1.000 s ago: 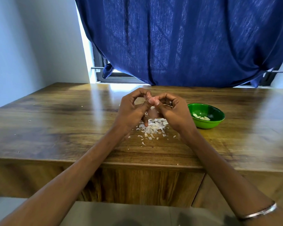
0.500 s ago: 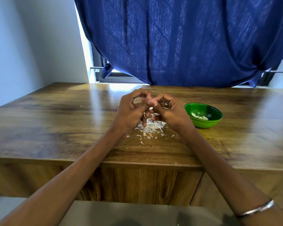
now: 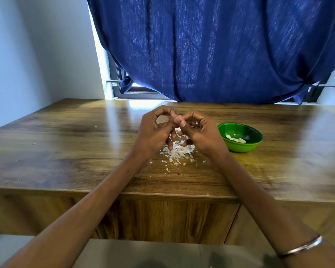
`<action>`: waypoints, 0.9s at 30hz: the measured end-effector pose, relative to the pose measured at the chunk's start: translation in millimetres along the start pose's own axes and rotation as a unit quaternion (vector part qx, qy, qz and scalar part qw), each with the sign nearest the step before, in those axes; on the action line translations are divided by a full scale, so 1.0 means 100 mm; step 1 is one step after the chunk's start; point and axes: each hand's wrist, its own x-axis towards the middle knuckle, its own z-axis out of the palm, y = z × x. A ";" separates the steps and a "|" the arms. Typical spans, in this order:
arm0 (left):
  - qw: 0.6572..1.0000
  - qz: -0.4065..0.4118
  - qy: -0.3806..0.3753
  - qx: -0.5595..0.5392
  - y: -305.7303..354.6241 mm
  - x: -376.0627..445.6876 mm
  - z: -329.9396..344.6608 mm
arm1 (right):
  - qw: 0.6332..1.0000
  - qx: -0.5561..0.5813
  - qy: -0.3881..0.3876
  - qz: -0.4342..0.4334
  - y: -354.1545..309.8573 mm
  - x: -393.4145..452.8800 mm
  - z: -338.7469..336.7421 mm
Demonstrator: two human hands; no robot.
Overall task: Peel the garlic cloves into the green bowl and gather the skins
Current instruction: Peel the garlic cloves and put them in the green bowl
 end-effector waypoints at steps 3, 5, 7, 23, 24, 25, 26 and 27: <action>1.000 -0.012 -0.007 -0.006 0.00 0.00 -0.01 | 1.000 -0.017 -0.006 -0.010 -0.02 0.00 0.00; 1.000 -0.014 -0.012 -0.007 0.00 -0.01 -0.01 | 1.000 -0.021 -0.008 -0.015 -0.02 0.00 -0.01; 1.000 -0.015 -0.016 -0.006 0.00 -0.01 -0.01 | 1.000 -0.021 -0.008 -0.018 -0.02 -0.01 -0.01; 0.999 0.020 0.000 0.034 -0.03 -0.01 -0.01 | 0.999 -0.032 -0.003 -0.009 0.03 0.00 0.01; 0.999 0.020 0.000 0.034 -0.04 -0.01 -0.01 | 0.999 -0.033 -0.004 -0.008 0.03 0.00 0.01; 0.999 0.019 0.000 0.031 -0.04 0.00 -0.01 | 0.999 -0.033 -0.004 -0.006 0.03 0.00 0.02; 0.999 0.017 0.000 0.028 -0.03 -0.01 -0.01 | 1.000 -0.030 -0.003 -0.005 0.03 0.00 0.02; 1.000 0.015 -0.001 0.023 -0.02 -0.01 -0.01 | 1.000 -0.025 -0.001 -0.004 0.02 0.00 0.03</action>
